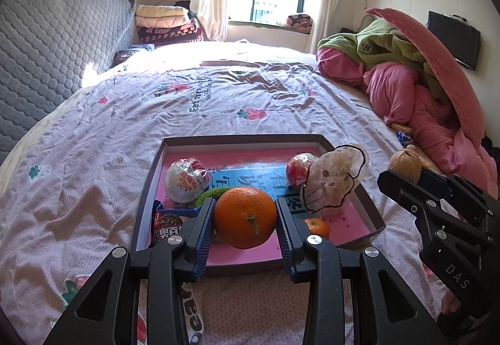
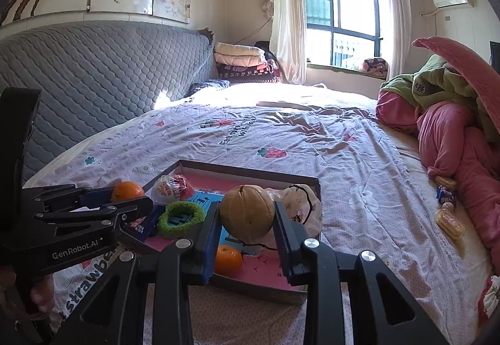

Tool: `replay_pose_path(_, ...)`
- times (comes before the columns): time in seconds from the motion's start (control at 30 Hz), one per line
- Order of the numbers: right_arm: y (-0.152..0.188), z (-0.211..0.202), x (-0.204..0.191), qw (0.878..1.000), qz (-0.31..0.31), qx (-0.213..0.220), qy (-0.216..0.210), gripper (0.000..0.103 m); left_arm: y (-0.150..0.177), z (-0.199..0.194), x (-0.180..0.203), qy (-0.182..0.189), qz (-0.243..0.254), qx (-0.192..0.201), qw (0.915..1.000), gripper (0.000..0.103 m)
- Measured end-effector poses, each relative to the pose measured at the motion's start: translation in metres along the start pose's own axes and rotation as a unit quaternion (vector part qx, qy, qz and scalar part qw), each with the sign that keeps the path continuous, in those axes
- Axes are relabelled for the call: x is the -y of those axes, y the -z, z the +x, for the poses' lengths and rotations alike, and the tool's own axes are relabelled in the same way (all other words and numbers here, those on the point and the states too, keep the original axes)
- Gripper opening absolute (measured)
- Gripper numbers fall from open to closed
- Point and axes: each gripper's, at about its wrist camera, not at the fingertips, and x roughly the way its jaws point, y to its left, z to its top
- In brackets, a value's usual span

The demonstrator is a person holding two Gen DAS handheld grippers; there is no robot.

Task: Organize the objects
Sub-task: 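Lift and carry the orange with the left gripper while the right carries the walnut over the tray, then lower the orange into the tray with the left gripper while the right lowers the walnut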

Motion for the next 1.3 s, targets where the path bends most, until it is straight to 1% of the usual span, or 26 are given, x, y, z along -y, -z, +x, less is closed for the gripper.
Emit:
replay_pose_path(0.23,-0.005,0.008,0.004,1.0,-0.002,-0.001,0.005,0.033,-0.01,0.009,0.001,-0.001,-0.001,0.006,1.0,0.039)
replay_pose_path(0.63,-0.014,0.027,0.015,1.0,0.001,-0.007,0.007,0.033,-0.022,0.034,0.002,0.0,-0.009,0.004,0.9999,0.039)
replay_pose_path(0.93,-0.004,0.038,0.019,1.0,0.01,-0.028,0.003,0.033,-0.013,0.053,0.008,0.003,0.0,-0.012,0.9999,0.039)
replay_pose_path(1.3,0.012,0.05,0.024,0.998,0.018,-0.062,0.004,0.033,0.001,0.065,0.017,0.012,0.02,-0.032,0.9992,0.039)
